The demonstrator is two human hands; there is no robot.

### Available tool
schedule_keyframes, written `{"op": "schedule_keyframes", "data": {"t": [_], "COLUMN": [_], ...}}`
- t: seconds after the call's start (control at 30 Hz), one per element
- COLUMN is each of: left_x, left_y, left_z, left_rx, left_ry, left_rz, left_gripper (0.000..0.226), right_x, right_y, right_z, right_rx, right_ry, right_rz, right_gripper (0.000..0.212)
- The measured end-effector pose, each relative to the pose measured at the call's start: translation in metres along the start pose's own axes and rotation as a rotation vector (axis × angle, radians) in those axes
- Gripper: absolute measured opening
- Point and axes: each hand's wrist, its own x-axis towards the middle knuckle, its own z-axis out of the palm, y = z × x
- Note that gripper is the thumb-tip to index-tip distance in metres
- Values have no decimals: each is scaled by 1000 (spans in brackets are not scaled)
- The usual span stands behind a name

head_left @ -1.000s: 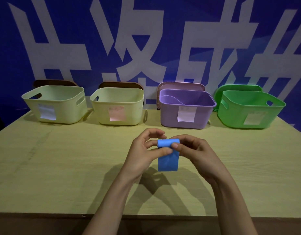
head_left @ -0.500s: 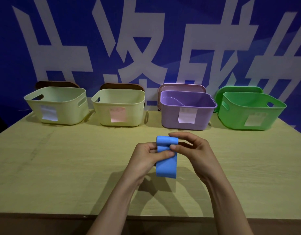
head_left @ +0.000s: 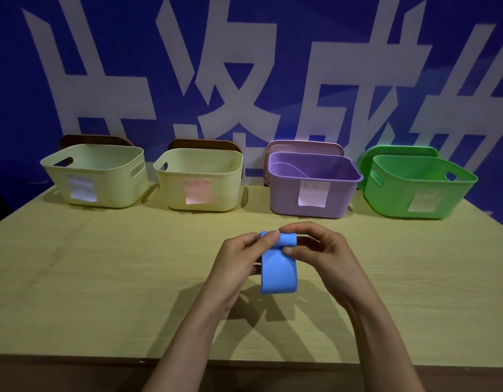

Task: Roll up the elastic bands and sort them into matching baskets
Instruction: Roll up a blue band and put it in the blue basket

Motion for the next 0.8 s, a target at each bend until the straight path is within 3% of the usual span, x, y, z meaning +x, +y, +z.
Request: {"op": "schedule_keyframes", "data": {"t": [0.4,0.5,0.57,0.8], "left_x": [1,1,1,2], "left_y": [-2,-5,-7,-4], "left_z": [-6,-5,-5,-8], "left_rx": [14,-19,-21,19], "left_ry": [-48,-72,-68,-24], "left_rz": [40,-17,-45,8], "left_gripper": [24,31,22,20], "right_x": [0,2,3,3], "right_y": [-2,2,4,3], "right_z": [-1,1,1,1], "right_rx": [-47,15,22,61], "right_ry": [-15,57,93,76], "right_rz": [28,22,12,-24], "right_gripper": [10,10,11,21]}}
